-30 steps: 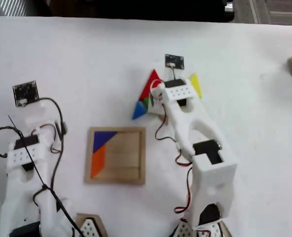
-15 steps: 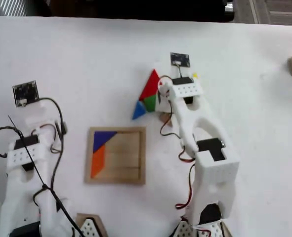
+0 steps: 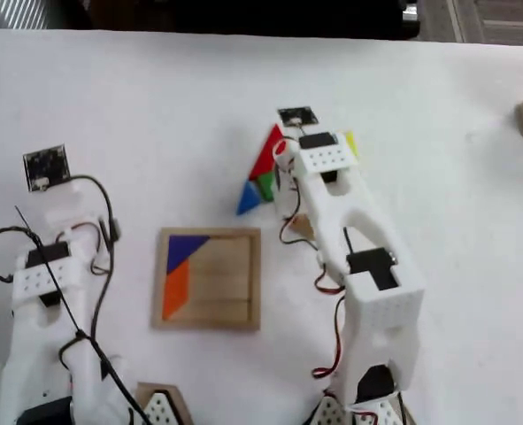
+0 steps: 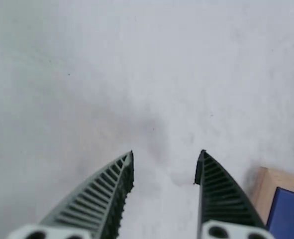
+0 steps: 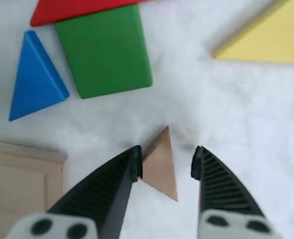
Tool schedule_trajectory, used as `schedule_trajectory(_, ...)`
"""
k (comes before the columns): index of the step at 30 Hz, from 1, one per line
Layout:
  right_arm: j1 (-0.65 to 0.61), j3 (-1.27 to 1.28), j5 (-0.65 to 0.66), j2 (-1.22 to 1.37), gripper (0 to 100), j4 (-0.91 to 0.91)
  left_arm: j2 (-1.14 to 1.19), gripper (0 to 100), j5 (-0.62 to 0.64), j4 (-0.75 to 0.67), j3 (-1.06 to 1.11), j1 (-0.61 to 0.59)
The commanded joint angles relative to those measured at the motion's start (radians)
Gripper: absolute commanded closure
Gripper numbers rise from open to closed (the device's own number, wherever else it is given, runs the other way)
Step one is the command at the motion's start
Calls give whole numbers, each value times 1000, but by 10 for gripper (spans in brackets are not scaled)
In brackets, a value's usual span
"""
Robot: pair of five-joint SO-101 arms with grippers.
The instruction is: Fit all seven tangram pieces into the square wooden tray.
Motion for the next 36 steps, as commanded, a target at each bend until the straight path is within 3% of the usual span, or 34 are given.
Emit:
schedule_trajectory(1,-13,-15,18,-93,827,12,1,785,-8,-18,-51,-5)
schedule_trajectory(24,-30,118,80,-79,829,-93,1,785,-9,-15,-49,-5)
schedule_trajectory(36,-31,115,91,-105,825,-31,1,785,-9,-14,-49,-5)
